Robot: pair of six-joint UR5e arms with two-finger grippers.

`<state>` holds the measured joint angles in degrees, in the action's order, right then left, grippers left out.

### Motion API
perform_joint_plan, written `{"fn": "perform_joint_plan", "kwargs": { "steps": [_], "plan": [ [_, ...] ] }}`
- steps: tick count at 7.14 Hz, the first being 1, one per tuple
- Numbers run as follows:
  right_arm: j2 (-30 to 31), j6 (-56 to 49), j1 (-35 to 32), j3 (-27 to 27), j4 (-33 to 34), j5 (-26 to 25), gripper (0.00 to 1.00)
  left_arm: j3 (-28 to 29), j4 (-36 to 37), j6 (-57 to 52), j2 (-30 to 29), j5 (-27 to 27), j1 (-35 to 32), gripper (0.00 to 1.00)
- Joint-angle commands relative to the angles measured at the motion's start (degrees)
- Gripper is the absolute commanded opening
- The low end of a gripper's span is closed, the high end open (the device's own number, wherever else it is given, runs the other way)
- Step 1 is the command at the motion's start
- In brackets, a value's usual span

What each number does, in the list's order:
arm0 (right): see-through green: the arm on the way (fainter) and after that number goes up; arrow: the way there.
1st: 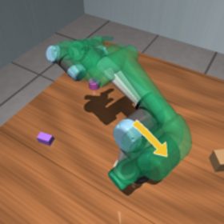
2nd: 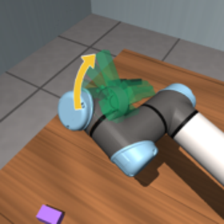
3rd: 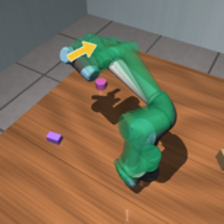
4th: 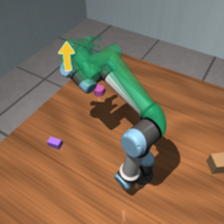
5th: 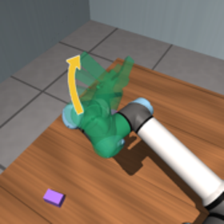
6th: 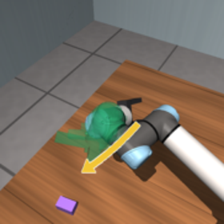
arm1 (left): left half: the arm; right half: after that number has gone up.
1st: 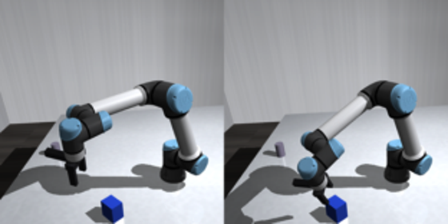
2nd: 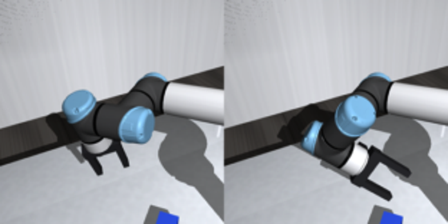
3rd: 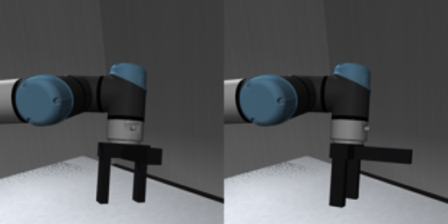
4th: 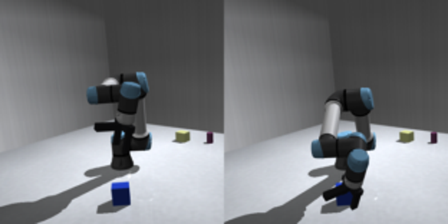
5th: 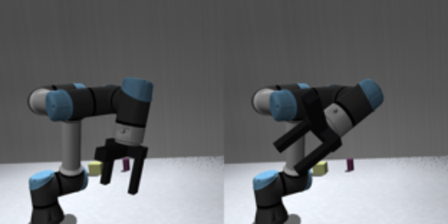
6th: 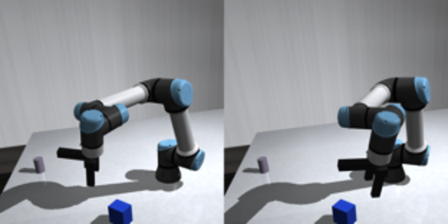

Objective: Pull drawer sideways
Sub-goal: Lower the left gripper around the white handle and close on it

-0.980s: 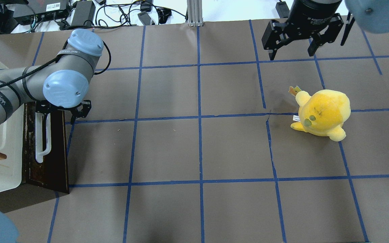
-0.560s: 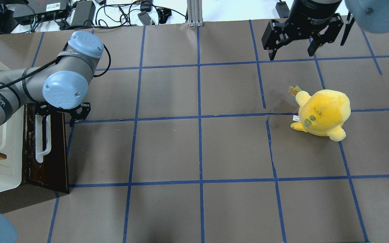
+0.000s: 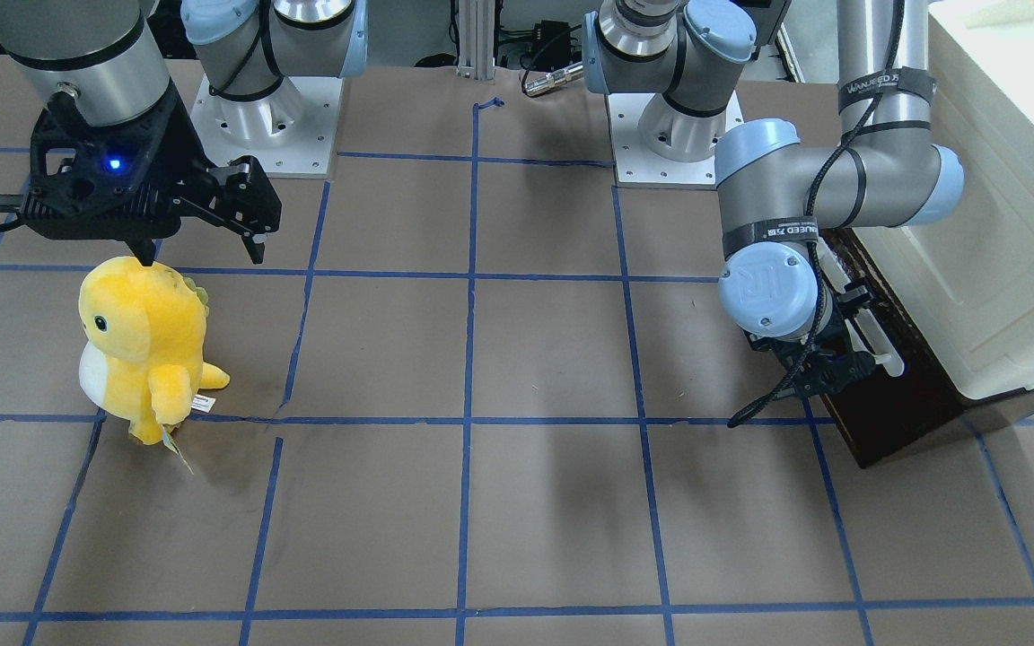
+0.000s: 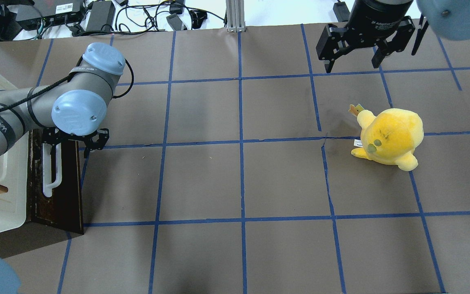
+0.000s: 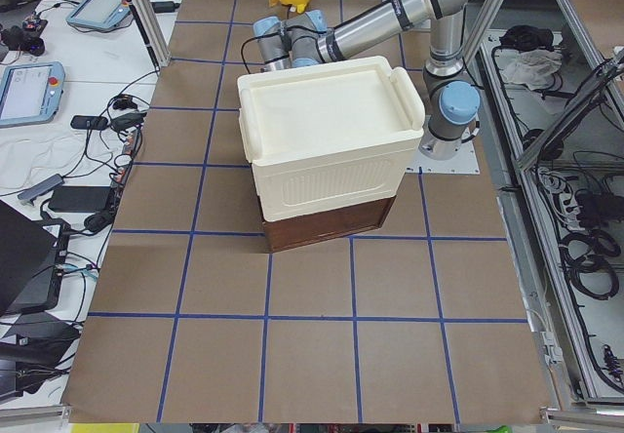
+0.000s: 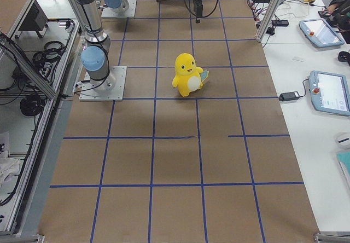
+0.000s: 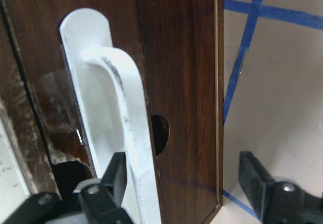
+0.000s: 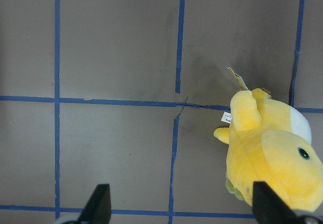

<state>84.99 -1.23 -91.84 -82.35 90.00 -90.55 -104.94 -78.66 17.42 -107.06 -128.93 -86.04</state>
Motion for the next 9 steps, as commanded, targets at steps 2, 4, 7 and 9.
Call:
{"fn": "perform_joint_plan", "kwargs": {
  "steps": [2, 4, 7, 9],
  "plan": [
    [0.0, 0.0, 0.0, 0.0, 0.0, 0.02, 1.0, -0.18, 0.0, -0.19, -0.16, 0.0, 0.09, 0.74],
    [0.0, -0.09, 0.0, 0.0, 0.0, 0.02, 1.0, -0.09, 0.0, -0.1, 0.19, 0.0, 0.09, 0.74],
    [0.0, 0.0, 0.0, 0.0, 0.0, 0.02, 1.0, -1.22, -0.26, -0.02, 0.89, -1.32, 0.35, 0.74],
    [0.0, 0.0, 0.0, 0.0, 0.0, 0.02, 1.0, -1.23, -0.18, 0.33, 0.89, -1.32, 0.35, 0.59]
  ]
}}
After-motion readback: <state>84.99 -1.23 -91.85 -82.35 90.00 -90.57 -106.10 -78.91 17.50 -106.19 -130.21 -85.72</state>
